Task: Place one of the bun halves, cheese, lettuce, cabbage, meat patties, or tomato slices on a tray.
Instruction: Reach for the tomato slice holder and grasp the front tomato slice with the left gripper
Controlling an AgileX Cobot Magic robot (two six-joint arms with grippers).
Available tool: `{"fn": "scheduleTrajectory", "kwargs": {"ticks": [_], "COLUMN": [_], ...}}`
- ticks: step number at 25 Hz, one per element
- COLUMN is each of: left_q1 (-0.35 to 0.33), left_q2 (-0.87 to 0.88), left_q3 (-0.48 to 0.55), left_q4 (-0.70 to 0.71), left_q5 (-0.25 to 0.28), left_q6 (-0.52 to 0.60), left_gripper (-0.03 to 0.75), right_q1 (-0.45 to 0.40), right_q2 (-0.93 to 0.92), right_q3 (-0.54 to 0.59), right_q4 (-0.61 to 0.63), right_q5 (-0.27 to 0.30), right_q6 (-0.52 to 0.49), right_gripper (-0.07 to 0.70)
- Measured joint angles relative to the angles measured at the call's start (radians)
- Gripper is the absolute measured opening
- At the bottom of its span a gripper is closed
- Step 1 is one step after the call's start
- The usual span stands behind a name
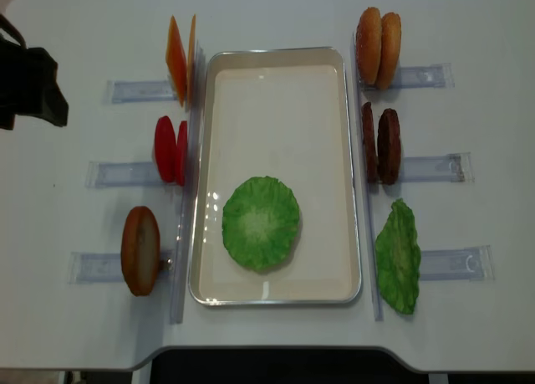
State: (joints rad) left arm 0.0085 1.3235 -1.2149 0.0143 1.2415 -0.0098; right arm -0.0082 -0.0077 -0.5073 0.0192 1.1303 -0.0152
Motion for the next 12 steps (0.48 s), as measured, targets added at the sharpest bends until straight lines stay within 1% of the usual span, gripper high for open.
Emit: {"fn": "scheduleTrajectory", "kwargs": {"ticks": [5, 10, 12], "left_q1": [0.0, 0.0, -0.017], "left_q2": [0.066, 0.087, 0.087], "left_q3": [-0.023, -0.025, -0.025], "left_q4": [0.032, 0.043, 0.059], "left_q5": [-0.002, -0.002, -0.002], "left_q6": [-0.017, -0.027, -0.047], "left_gripper": [0.576, 0.576, 0.576], "right_q1": [0.0, 0.0, 0.0], "right_q2": [0.0, 0.0, 0.0], "right_q3": [0.0, 0.0, 0.0], "right_q4": [0.0, 0.0, 0.0], "right_q5": [0.0, 0.0, 0.0], "right_q6": [-0.001, -0.001, -0.001], "right_gripper": [0.363, 0.362, 0.362]}}
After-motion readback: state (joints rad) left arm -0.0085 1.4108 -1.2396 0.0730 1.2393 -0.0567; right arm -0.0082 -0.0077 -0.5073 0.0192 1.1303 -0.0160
